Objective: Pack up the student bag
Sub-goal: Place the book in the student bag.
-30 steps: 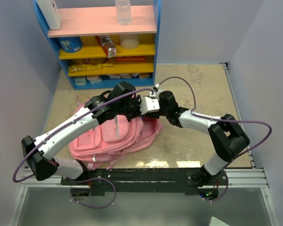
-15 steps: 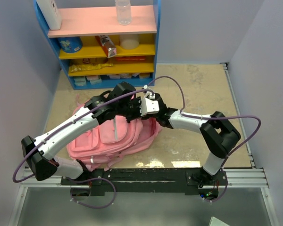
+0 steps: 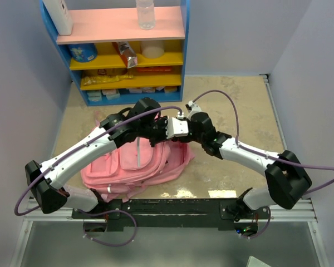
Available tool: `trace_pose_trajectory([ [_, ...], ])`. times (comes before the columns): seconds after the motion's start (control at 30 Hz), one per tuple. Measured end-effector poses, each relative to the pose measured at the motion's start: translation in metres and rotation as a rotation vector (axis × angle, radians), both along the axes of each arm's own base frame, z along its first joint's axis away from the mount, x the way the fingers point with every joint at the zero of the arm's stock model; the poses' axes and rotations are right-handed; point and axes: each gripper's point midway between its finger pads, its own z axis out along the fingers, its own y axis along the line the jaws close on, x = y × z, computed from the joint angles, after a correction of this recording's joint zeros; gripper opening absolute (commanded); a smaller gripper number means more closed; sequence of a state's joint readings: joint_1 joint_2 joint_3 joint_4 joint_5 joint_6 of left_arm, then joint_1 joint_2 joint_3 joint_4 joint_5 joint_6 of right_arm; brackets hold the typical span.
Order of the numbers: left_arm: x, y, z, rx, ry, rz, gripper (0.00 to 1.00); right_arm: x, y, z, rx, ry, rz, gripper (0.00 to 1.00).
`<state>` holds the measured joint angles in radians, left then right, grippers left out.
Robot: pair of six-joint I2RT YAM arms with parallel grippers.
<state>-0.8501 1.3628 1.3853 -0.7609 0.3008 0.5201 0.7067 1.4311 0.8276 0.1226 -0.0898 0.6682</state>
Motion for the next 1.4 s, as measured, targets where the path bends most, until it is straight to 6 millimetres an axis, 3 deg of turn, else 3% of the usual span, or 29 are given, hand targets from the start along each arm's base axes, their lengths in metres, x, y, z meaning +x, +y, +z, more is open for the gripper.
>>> trace_pose_trajectory([
  [0.03, 0.000, 0.000, 0.000, -0.001, 0.000, -0.001, 0.00, 0.006, -0.003, 0.004, 0.001, -0.017, -0.021, 0.38],
  [0.17, 0.000, 0.000, 0.000, -0.002, 0.001, -0.002, 0.00, 0.021, -0.007, 0.001, -0.030, -0.034, -0.081, 0.27],
  [0.37, -0.001, -0.001, 0.000, -0.005, 0.004, -0.007, 0.00, 0.047, -0.025, -0.019, -0.103, -0.042, -0.209, 0.26],
  [0.6, -0.002, -0.001, 0.000, -0.006, 0.007, -0.010, 0.00, 0.088, -0.044, -0.003, -0.065, -0.098, -0.328, 0.25],
  [0.7, -0.003, -0.001, 0.000, -0.007, 0.011, -0.013, 0.00, 0.109, -0.036, 0.001, -0.050, -0.110, -0.340, 0.18],
  [0.8, -0.003, -0.001, 0.000, -0.008, 0.014, -0.015, 0.00, 0.123, -0.018, -0.008, -0.042, -0.096, -0.308, 0.14],
  [1.0, -0.003, -0.001, 0.000, -0.008, 0.012, -0.018, 0.00, 0.111, 0.005, -0.045, -0.077, -0.017, -0.222, 0.12],
  [1.4, -0.003, -0.001, 0.000, -0.004, 0.009, -0.027, 0.00, 0.084, 0.031, -0.036, -0.029, -0.021, -0.133, 0.11],
])
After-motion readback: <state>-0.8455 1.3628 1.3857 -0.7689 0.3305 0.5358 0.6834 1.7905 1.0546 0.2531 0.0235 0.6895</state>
